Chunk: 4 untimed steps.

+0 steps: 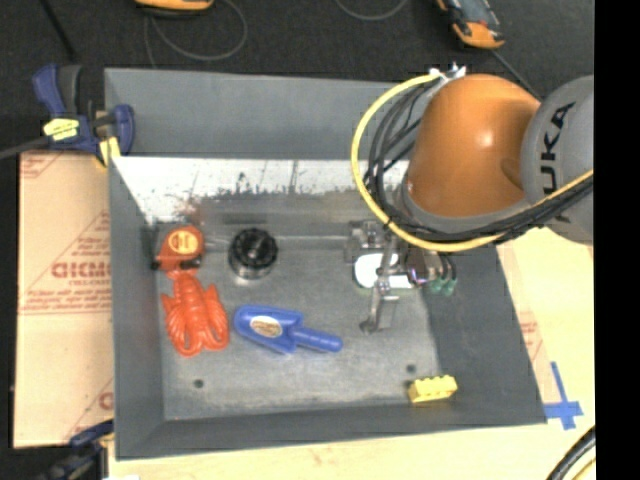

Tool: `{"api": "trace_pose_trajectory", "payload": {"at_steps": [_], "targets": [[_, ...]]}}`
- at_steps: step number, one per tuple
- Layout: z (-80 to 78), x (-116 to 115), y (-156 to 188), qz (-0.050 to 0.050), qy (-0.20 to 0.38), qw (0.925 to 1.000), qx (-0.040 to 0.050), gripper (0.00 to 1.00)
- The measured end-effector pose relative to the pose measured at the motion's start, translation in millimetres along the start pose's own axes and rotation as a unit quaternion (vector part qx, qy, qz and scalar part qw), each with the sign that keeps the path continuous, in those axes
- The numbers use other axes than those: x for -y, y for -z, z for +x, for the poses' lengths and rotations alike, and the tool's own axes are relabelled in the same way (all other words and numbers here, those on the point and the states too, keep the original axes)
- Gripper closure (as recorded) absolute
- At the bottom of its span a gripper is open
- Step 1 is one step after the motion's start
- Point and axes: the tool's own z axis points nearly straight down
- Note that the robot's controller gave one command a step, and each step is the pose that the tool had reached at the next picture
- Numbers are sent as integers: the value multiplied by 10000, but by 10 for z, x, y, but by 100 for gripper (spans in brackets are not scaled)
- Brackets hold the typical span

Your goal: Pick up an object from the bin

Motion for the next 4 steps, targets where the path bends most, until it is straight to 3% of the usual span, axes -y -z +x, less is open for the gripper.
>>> {"api": "trace_pose_trajectory", "payload": {"at_steps": [1,2,3,4], "targets": [[-13,0,44,-1,-1,10000,41,0],[-15,-312,-484,0,47,10000,74,0],[157,-765,-813,-4,110,9999,23,0],[126,-608,-1273,-10,382,9993,57,0]]}}
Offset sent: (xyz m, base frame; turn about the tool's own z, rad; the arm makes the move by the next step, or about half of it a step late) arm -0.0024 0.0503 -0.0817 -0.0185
